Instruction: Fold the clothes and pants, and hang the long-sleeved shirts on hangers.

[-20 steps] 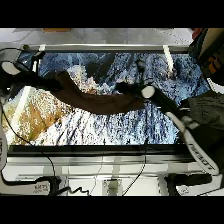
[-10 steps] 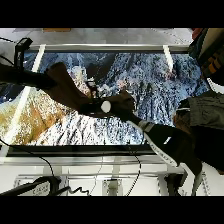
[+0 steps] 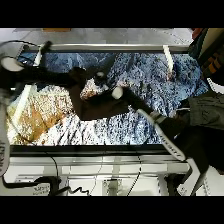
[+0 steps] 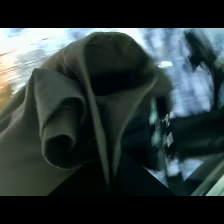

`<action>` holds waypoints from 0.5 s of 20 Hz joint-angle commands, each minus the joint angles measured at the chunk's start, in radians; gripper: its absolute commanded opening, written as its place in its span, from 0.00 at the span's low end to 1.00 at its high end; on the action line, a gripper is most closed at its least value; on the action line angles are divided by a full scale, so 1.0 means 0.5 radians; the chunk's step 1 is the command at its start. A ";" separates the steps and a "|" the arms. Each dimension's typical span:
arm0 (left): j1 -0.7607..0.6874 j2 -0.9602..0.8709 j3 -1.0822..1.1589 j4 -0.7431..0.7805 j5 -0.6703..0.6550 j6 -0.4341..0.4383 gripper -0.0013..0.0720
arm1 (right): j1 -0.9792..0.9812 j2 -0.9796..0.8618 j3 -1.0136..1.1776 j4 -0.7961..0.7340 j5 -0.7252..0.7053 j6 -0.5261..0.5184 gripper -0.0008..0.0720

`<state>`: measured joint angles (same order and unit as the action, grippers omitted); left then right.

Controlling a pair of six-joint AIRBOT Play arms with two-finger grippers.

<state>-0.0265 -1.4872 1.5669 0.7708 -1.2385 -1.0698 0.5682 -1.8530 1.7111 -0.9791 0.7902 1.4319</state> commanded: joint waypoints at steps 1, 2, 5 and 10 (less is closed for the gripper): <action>-0.369 -0.256 -0.001 -0.284 0.377 0.002 0.05 | -0.404 0.242 0.006 -0.124 0.326 -0.001 0.04; -0.495 -0.319 -0.001 -0.310 0.500 0.002 0.05 | -0.514 0.311 0.006 -0.151 0.364 0.000 0.04; -0.859 -0.515 -0.001 -0.302 0.812 0.002 0.05 | -0.815 0.459 0.005 -0.159 0.504 0.000 0.04; -1.026 -0.633 0.000 -0.302 0.794 0.002 0.96 | -1.144 0.484 -0.027 -0.346 0.763 -0.008 0.63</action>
<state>-0.4862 -1.7695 1.5665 0.6281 -0.8757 -1.0695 0.0895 -1.6276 1.7081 -1.0893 1.0889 1.4300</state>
